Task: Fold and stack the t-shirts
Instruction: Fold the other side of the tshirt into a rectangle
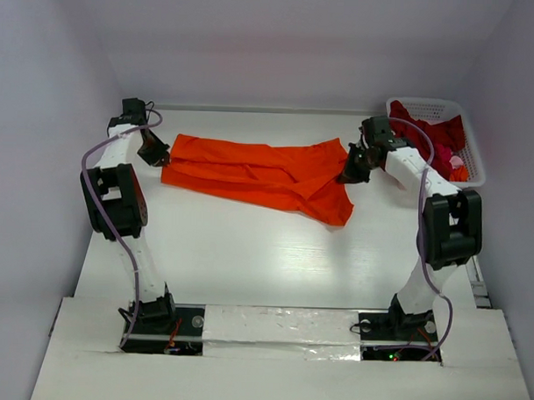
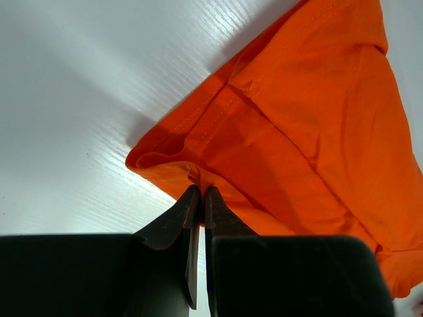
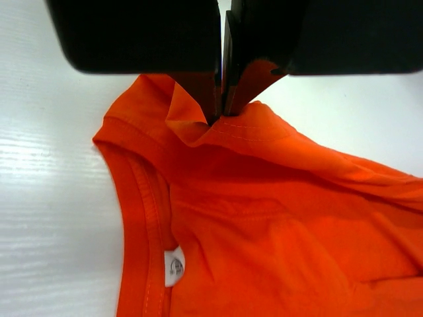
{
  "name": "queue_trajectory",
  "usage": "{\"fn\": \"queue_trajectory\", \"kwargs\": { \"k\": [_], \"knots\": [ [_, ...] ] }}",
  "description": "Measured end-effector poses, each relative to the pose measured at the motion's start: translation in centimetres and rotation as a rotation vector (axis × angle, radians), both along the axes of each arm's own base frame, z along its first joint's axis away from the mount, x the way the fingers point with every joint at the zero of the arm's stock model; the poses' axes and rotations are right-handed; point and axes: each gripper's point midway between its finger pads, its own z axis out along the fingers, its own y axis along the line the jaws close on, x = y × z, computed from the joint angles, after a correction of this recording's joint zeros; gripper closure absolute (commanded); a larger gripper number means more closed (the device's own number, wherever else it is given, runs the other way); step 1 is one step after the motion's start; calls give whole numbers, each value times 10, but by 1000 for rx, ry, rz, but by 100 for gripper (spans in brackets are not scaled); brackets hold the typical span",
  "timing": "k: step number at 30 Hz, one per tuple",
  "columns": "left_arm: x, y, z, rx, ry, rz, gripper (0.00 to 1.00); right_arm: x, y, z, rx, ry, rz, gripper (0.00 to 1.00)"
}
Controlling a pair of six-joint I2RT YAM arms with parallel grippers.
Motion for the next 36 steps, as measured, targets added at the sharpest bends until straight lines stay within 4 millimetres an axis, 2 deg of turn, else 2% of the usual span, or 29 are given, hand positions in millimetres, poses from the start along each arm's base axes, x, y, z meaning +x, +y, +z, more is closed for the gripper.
{"fn": "queue_trajectory", "kwargs": {
  "k": [9, 17, 23, 32, 36],
  "knots": [
    [3, 0, -9, -9, 16, 2, 100, 25, 3, 2, 2, -21, 0, 100],
    [10, -1, -3, -13, -5, 0, 100, 27, 3, -13, -7, 12, 4, 100],
    [16, 0, -1, -17, -16, 2, 100, 32, 4, -15, -7, 12, 3, 100],
    [23, 0, -15, -26, 6, 6, 100, 54, 6, -6, 0, -25, -2, 100],
    [26, 0, -18, -31, 9, 9, 100, 61, 5, -9, 0, -22, -8, 100]
  ]
}}
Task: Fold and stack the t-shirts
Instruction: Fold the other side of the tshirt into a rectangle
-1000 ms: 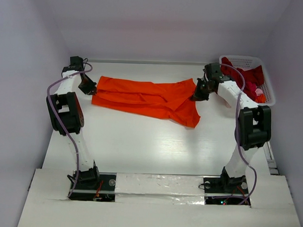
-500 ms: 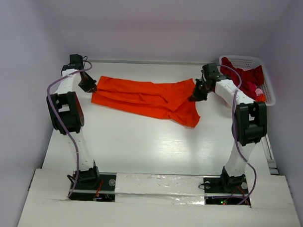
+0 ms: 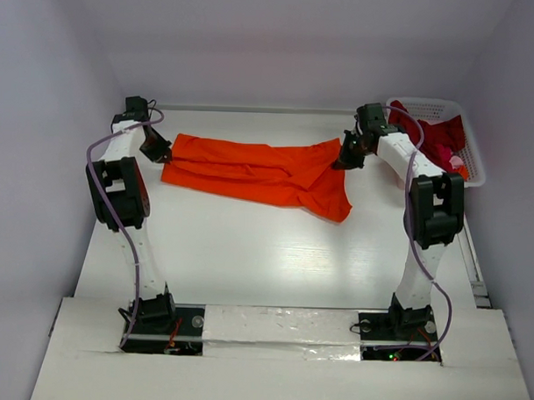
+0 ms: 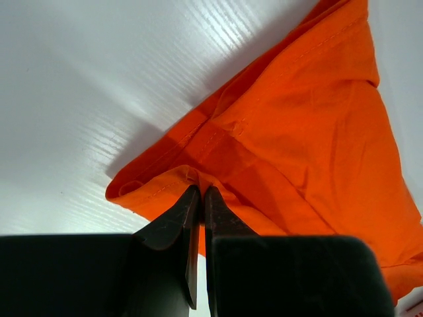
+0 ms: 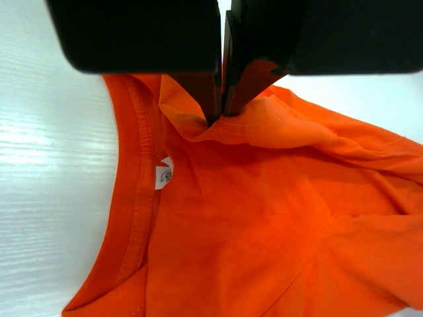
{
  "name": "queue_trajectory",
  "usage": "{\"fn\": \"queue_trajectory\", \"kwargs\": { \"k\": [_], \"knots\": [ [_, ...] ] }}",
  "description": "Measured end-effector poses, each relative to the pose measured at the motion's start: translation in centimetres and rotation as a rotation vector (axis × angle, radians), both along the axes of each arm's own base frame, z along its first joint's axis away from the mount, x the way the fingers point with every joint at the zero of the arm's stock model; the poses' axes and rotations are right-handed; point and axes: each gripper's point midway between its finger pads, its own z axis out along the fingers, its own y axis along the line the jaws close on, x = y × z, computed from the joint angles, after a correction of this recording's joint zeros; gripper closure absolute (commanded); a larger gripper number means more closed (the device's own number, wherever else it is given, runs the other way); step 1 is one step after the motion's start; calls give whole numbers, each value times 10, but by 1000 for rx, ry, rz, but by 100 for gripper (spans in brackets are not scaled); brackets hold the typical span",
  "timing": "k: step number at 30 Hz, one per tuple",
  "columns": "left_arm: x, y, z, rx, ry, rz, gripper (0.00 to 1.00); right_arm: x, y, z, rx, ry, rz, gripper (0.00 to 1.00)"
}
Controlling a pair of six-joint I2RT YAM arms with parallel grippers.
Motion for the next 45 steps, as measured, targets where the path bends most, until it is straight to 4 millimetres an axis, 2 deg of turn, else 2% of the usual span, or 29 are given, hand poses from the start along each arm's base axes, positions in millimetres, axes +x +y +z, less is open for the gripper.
{"fn": "queue_trajectory", "kwargs": {
  "k": [12, 21, 23, 24, 25, 26, 27, 28, 29, 30, 31, 33, 39, 41, 42, 44, 45],
  "knots": [
    [18, 2, 4, -5, -30, 4, 100, 6, -7, -7, -3, 20, -16, 100],
    [17, -1, -5, -10, -9, 0, 99, 8, -5, -23, -1, 52, -11, 100],
    [17, -2, -6, -11, -6, -1, 96, 8, -4, -25, 2, 57, -9, 100],
    [17, -2, -7, -12, -5, -1, 87, 7, -4, -25, 3, 58, -8, 100],
    [17, -2, -7, -12, -4, -2, 75, 7, -4, -25, 5, 58, -6, 100],
    [17, -2, -8, -11, -4, -5, 68, 7, -3, -24, 6, 57, -5, 93],
    [17, -2, -8, -12, -3, -3, 60, 7, -3, -24, 5, 56, -3, 70],
    [17, -2, -8, -9, -2, -1, 49, 8, -4, -25, 5, 58, -6, 53],
    [17, -1, -9, -6, 0, 2, 44, 8, -5, -25, 1, 56, -6, 39],
    [17, 0, -9, -3, 1, 3, 39, 8, -6, -25, -4, 54, -4, 20],
    [17, 1, -10, 4, 3, 6, 27, 9, -8, -25, -16, 51, -9, 14],
    [17, 4, -10, 19, 6, 17, 24, 12, -12, -23, -34, 39, -10, 1],
    [19, 14, -4, 68, 0, 35, 25, 23, -24, -10, -62, -5, -34, 1],
    [21, 15, 5, 76, -19, 37, 30, 22, -24, -4, -59, -13, -33, 6],
    [21, 15, 10, 79, -29, 38, 34, 20, -23, 0, -55, -20, -31, 19],
    [21, 14, 25, 80, -60, 42, 66, 13, -19, 7, -47, -30, -19, 40],
    [20, 12, 33, 83, -82, 35, 79, 8, -16, 10, -44, -33, -9, 63]
  ]
}}
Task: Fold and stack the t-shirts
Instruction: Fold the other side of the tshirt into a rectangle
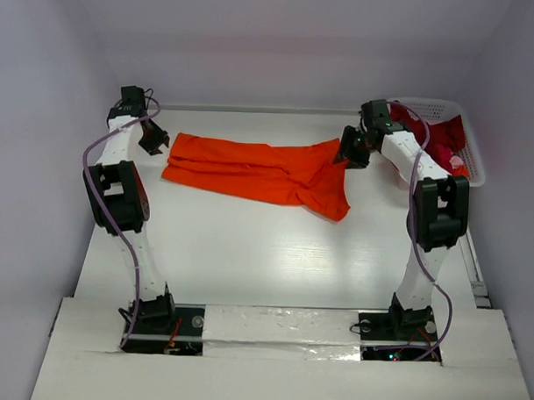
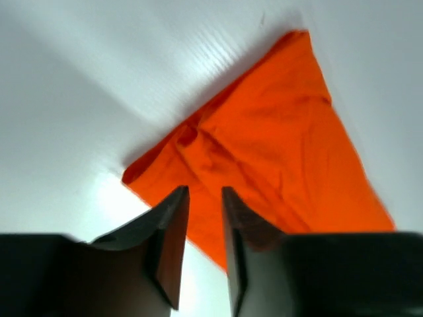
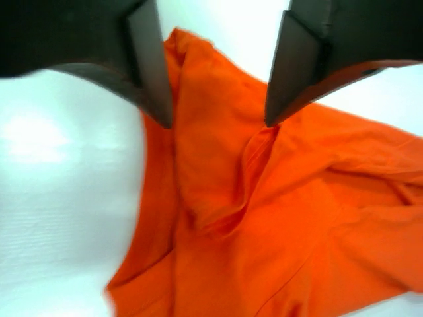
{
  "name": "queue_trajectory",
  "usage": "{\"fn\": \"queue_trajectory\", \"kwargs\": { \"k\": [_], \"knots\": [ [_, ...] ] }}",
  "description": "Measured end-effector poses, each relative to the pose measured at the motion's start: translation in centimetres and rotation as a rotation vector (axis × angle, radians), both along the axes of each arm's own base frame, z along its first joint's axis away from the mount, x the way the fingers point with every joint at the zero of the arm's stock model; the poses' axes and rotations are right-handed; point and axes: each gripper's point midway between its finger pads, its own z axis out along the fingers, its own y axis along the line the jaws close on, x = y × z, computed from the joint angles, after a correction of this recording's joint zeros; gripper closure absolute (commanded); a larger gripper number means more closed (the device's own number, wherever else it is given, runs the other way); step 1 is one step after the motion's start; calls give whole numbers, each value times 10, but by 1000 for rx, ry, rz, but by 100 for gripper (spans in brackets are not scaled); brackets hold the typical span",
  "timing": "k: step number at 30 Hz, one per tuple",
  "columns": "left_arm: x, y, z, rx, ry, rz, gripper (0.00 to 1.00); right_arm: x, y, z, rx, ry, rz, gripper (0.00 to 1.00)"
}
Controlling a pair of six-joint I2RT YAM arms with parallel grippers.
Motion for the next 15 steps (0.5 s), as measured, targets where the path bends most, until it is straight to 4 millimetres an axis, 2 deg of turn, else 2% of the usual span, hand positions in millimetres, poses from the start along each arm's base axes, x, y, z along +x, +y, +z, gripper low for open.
{"fn": "queue_trajectory", "kwargs": {
  "k": [1, 3, 6, 7, 9, 12, 15],
  "knots": [
    [-4, -3, 7, 3, -16, -8, 93, -6, 6, 3, 1, -3, 17, 72],
    [-15, -8, 17, 4, -34, -17, 98, -16, 22, 6, 11, -1, 46, 77],
    [-34, -20, 19, 2, -31, -41, 96, -32, 53, 5, 30, 7, 117, 76],
    [-39, -24, 16, 0, -22, -47, 91, -37, 62, 3, 37, 13, 138, 74],
    [-47, -30, 4, -3, 3, -60, 89, -47, 78, -1, 51, 32, 175, 72],
    [-59, -39, -13, -13, 51, -77, 88, -50, 88, -7, 63, 48, 197, 71],
    [-62, -43, -18, -15, 64, -84, 88, -43, 87, -19, 58, 72, 190, 65]
  ]
}}
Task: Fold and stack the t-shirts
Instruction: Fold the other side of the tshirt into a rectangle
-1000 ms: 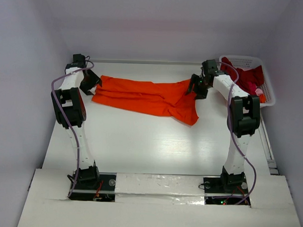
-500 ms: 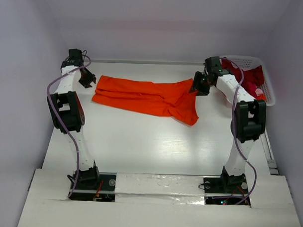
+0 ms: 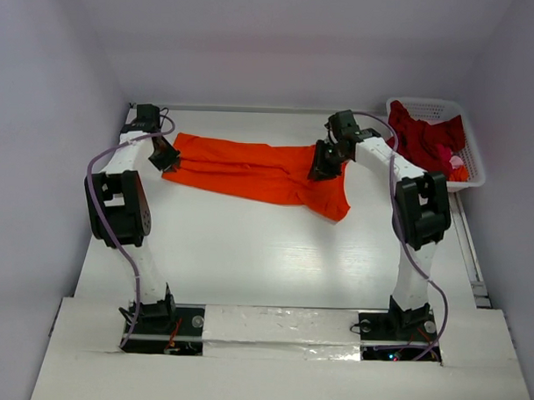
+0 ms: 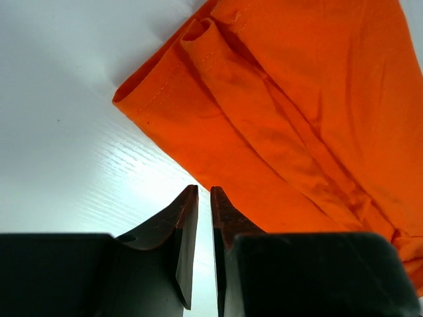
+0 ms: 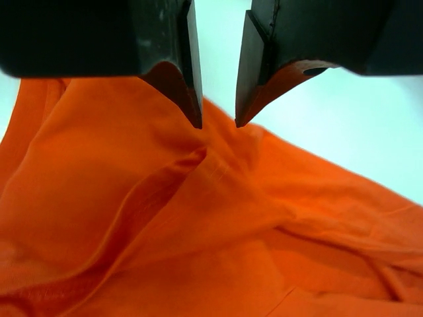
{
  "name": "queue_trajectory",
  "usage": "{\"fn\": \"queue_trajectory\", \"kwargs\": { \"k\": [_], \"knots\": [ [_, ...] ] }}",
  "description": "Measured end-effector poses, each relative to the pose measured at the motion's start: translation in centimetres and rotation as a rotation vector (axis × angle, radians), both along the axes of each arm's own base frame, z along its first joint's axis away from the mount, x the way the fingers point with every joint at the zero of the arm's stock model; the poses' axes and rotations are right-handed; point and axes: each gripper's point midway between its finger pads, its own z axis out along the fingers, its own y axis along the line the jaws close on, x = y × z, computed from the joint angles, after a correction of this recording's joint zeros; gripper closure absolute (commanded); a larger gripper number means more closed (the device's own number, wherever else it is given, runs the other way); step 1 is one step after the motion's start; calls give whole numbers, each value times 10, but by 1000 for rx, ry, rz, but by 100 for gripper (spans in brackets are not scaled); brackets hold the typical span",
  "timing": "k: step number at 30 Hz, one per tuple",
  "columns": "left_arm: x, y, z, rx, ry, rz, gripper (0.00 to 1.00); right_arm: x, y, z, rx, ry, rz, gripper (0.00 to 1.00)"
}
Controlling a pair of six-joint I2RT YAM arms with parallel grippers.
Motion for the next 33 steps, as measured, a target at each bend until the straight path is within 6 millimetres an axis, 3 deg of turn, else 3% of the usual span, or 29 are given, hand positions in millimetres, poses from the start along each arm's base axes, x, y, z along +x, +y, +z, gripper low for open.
{"fn": "queue_trajectory", "kwargs": {
  "k": [5, 15, 33],
  "knots": [
    [3, -2, 1, 2, -13, -6, 88, 11, 0, -16, -11, 24, -6, 62],
    [4, -1, 1, 9, -17, -7, 88, 30, 8, -9, 4, -5, -1, 62],
    [3, 0, 1, 16, -13, -10, 88, 8, 16, -33, -9, 61, 19, 62]
  ]
}}
